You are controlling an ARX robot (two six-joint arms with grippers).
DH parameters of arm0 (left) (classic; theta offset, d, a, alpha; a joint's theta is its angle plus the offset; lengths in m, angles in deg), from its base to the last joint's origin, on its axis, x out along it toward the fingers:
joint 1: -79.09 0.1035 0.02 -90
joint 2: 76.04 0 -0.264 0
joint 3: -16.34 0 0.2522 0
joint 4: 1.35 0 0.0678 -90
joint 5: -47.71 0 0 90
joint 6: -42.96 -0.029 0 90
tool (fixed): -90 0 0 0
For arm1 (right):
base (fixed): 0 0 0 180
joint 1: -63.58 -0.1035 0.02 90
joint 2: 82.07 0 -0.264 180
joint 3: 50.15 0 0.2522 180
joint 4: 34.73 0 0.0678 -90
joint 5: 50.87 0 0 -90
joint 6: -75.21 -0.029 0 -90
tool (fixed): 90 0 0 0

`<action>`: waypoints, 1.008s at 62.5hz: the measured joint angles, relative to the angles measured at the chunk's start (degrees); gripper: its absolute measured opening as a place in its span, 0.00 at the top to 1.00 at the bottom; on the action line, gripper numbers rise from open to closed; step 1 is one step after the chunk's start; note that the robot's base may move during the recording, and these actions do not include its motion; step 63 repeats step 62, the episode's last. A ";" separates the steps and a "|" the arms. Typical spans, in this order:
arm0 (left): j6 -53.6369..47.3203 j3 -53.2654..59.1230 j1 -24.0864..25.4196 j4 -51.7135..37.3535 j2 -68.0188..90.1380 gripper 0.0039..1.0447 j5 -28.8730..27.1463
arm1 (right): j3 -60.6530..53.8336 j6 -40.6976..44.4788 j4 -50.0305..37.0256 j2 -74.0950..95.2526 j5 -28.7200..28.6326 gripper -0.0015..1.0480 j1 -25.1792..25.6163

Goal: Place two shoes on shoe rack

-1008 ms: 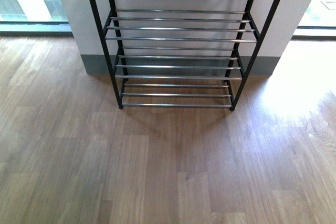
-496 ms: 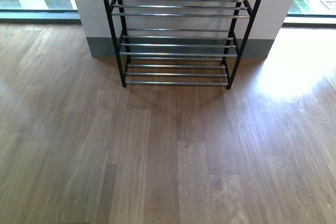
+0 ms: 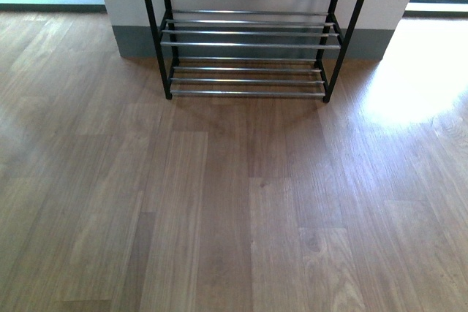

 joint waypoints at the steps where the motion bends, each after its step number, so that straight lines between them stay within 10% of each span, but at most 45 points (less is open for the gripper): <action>1: 0.00 0.00 0.00 0.00 0.00 0.09 0.00 | 0.00 0.02 0.00 0.00 -0.02 0.09 0.00; 63: 0.00 0.00 0.00 0.00 0.00 0.09 0.00 | 0.00 0.02 0.00 0.00 0.00 0.09 0.00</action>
